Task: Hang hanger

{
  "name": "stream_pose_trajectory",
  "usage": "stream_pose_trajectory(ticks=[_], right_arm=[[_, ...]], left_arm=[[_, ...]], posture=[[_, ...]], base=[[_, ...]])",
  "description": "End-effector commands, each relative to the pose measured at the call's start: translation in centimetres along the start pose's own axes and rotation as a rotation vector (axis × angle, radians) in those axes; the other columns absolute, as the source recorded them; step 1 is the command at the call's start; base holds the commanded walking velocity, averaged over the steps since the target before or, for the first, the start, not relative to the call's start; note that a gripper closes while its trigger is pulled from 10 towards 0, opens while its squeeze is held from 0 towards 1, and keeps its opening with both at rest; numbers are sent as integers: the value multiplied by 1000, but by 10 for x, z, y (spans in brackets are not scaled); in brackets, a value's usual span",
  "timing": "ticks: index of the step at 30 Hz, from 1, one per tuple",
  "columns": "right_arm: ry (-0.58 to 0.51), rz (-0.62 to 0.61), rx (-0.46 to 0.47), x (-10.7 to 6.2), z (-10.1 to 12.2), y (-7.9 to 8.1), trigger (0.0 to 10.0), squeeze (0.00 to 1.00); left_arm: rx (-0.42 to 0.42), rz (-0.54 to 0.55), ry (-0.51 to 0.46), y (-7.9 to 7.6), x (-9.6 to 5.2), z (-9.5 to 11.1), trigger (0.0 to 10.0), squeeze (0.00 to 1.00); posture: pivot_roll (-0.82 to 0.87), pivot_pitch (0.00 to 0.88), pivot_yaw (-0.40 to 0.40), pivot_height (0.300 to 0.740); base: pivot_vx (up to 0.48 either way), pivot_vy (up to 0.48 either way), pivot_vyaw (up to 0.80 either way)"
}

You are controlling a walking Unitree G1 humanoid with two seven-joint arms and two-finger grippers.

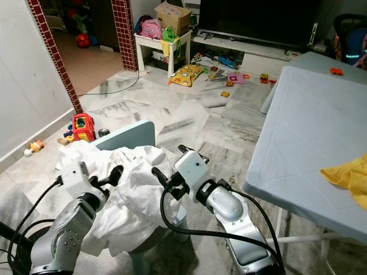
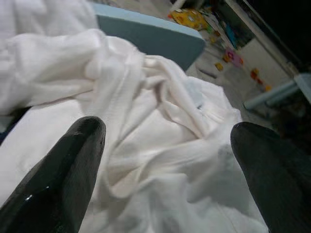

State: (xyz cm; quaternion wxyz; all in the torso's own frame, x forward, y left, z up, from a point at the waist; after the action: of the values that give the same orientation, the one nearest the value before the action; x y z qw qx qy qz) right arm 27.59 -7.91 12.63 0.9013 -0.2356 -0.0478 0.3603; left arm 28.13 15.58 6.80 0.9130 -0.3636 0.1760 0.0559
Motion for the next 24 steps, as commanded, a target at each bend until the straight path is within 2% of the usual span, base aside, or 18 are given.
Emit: stream_pose_trajectory(ticks=[1, 8, 13, 19, 21, 24], right_arm=[[-12, 17, -9, 2, 2, 0, 10000, 0], [-19, 4, 1, 4, 3, 4, 10000, 0], [-17, -16, 13, 4, 3, 7, 10000, 0], [-17, -23, 16, 4, 3, 9, 10000, 0], [-16, -24, 12, 3, 3, 9, 10000, 0], [-12, -27, 8, 3, 2, 7, 10000, 0]], left_arm=[[-118, -67, 71, -32, 4, -32, 10000, 0], [-53, -138, 155, -54, 17, -45, 10000, 0], [-55, -157, 189, -61, 21, -49, 10000, 0], [-98, -162, 240, -69, 28, -58, 10000, 0], [-134, -178, 258, -81, 29, -62, 10000, 0], [-178, -183, 250, -87, 28, -62, 10000, 0]], posture=[[-196, 0, -59, 740], [-206, 0, -15, 740], [-212, 0, 13, 740], [-221, 0, 23, 740], [-224, 0, 26, 740], [-220, 0, 26, 740]], base=[[0, 0, 0], [0, 0, 0], [0, 0, 0], [0, 0, 0], [0, 0, 0], [0, 0, 0]])
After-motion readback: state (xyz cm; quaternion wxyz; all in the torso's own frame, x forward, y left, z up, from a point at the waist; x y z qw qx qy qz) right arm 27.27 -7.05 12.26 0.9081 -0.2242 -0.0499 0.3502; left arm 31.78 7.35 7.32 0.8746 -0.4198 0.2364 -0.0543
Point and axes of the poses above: a point about 5 cm out from each wrist's last joint towards the gripper, its own x axis pointing out of the wrist towards the gripper, its own z axis along the axis of the wrist's last joint, y = z × x, the point moved 1 cm from there along x, pointing out of the wrist towards the gripper, and after that the axes turned 12 degrees about -x, right-handed, at the moved point
